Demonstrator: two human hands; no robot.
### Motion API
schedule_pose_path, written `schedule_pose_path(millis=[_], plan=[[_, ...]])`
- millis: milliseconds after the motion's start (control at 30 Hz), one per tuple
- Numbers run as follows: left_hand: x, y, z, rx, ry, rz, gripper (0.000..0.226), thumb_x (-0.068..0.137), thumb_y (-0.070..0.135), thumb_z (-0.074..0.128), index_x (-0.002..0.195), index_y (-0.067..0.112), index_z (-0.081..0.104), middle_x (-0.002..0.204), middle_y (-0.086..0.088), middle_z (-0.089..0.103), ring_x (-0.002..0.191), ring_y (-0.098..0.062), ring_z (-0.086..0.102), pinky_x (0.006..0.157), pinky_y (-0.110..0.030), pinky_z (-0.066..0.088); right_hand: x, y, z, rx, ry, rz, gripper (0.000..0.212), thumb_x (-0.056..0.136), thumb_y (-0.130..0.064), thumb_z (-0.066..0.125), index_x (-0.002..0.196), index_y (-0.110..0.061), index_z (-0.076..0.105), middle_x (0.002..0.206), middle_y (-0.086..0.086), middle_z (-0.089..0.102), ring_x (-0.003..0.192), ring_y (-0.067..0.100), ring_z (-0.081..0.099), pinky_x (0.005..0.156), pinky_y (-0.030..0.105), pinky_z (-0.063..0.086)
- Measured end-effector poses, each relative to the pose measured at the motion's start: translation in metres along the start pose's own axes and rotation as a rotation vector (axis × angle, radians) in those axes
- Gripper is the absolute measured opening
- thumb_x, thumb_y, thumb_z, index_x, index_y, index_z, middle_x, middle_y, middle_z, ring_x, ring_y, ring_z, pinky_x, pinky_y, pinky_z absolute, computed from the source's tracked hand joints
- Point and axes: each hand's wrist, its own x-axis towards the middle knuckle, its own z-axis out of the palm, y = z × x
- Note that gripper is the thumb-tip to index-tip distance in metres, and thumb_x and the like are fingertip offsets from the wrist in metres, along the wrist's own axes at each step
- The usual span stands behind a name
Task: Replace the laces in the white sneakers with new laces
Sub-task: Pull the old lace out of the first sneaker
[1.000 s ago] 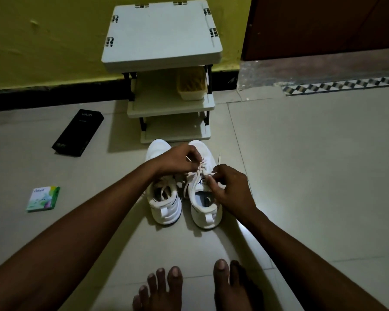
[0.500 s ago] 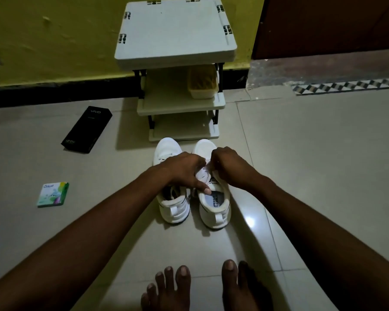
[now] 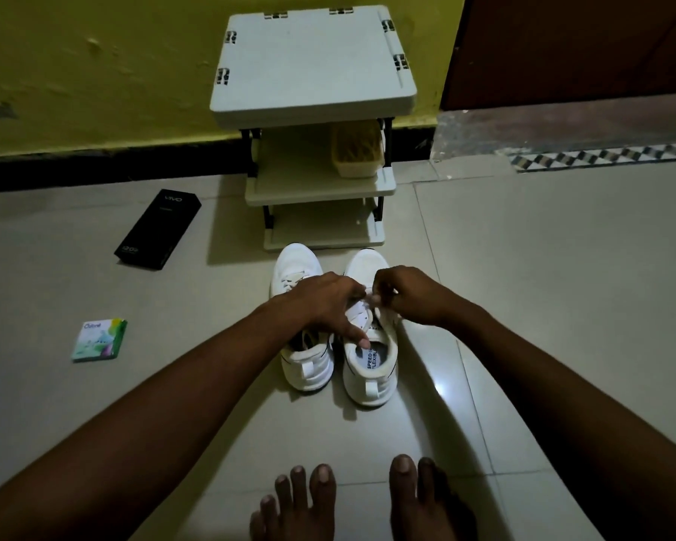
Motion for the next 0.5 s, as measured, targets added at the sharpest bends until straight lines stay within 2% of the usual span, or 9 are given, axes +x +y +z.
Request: schedule_pose_path(millis=[67,133,167,200,300,367,433,467,500], plan=[[-0.001,0.002,0.001,0.012,0.006,-0.014,0.111,0.051,0.090,0.070,0.142,0.030,0.051,0.133,0.001,0.062,0.121,-0.024,0.058,0.092,-0.041,0.052,-0.005,0.001,-0.004,0.601,0.006,0.187,0.029,0.089,0.010,0.051,0.070,-0.011,0.060,0.071,0.009,0.056,0.068,0.020,0.053,0.062,0.032,0.042],[-0.001,0.005,0.002,0.038,0.008,-0.017,0.109,0.050,0.091,0.068,0.138,0.028,0.054,0.131,0.001,0.064,0.120,-0.024,0.059,0.093,-0.043,0.053,-0.012,0.010,-0.004,0.944,0.016,0.325,0.032,0.089,0.013,0.048,0.070,-0.009,0.062,0.069,0.011,0.051,0.066,0.021,0.051,0.059,0.031,0.041],[-0.001,0.005,0.002,0.055,0.010,-0.015,0.107,0.051,0.092,0.067,0.135,0.027,0.056,0.130,0.001,0.065,0.118,-0.024,0.059,0.092,-0.044,0.053,-0.015,0.012,-0.003,0.928,0.052,0.336,0.028,0.090,0.009,0.053,0.071,-0.008,0.063,0.067,0.010,0.053,0.064,0.019,0.053,0.059,0.030,0.043],[0.000,0.005,0.002,0.065,0.012,-0.015,0.106,0.050,0.092,0.066,0.133,0.026,0.057,0.127,0.001,0.066,0.116,-0.024,0.060,0.090,-0.044,0.054,-0.016,0.011,-0.004,0.764,0.080,0.293,0.021,0.090,0.003,0.060,0.072,-0.007,0.065,0.066,0.008,0.057,0.062,0.018,0.056,0.059,0.029,0.046],[0.001,0.006,0.003,0.089,0.015,-0.014,0.103,0.050,0.093,0.065,0.127,0.025,0.059,0.123,0.001,0.067,0.111,-0.023,0.061,0.088,-0.044,0.055,-0.011,0.003,-0.002,-0.091,0.049,0.025,0.003,0.084,-0.011,0.071,0.086,-0.011,0.070,0.082,0.005,0.069,0.081,0.021,0.061,0.073,0.035,0.052],[0.002,0.007,0.004,0.099,0.018,-0.014,0.102,0.051,0.092,0.065,0.129,0.026,0.059,0.123,0.002,0.067,0.111,-0.022,0.061,0.089,-0.044,0.055,-0.004,-0.003,0.000,-0.456,0.035,-0.072,0.012,0.085,-0.015,0.067,0.097,-0.013,0.068,0.088,0.003,0.067,0.091,0.024,0.054,0.078,0.041,0.051],[0.002,0.006,0.004,0.110,0.028,-0.020,0.103,0.051,0.093,0.065,0.129,0.026,0.059,0.122,0.002,0.068,0.110,-0.022,0.062,0.089,-0.044,0.055,-0.001,-0.002,-0.001,-0.500,0.060,-0.156,0.011,0.087,-0.017,0.059,0.085,-0.012,0.069,0.078,0.004,0.064,0.081,0.026,0.055,0.078,0.043,0.049],[0.002,0.006,0.003,0.113,0.030,-0.024,0.102,0.050,0.093,0.064,0.127,0.026,0.060,0.120,0.002,0.068,0.109,-0.023,0.062,0.087,-0.043,0.055,-0.002,-0.002,-0.001,-0.331,0.128,-0.133,0.016,0.088,-0.015,0.059,0.079,-0.010,0.071,0.074,0.005,0.065,0.075,0.026,0.059,0.075,0.041,0.049],[0.001,0.006,0.003,0.108,0.033,-0.027,0.100,0.050,0.094,0.064,0.123,0.025,0.061,0.115,0.001,0.068,0.106,-0.023,0.062,0.085,-0.043,0.055,-0.008,-0.007,-0.001,0.020,0.225,-0.018,0.018,0.090,-0.013,0.061,0.077,-0.009,0.073,0.073,0.005,0.067,0.072,0.023,0.062,0.071,0.037,0.051]])
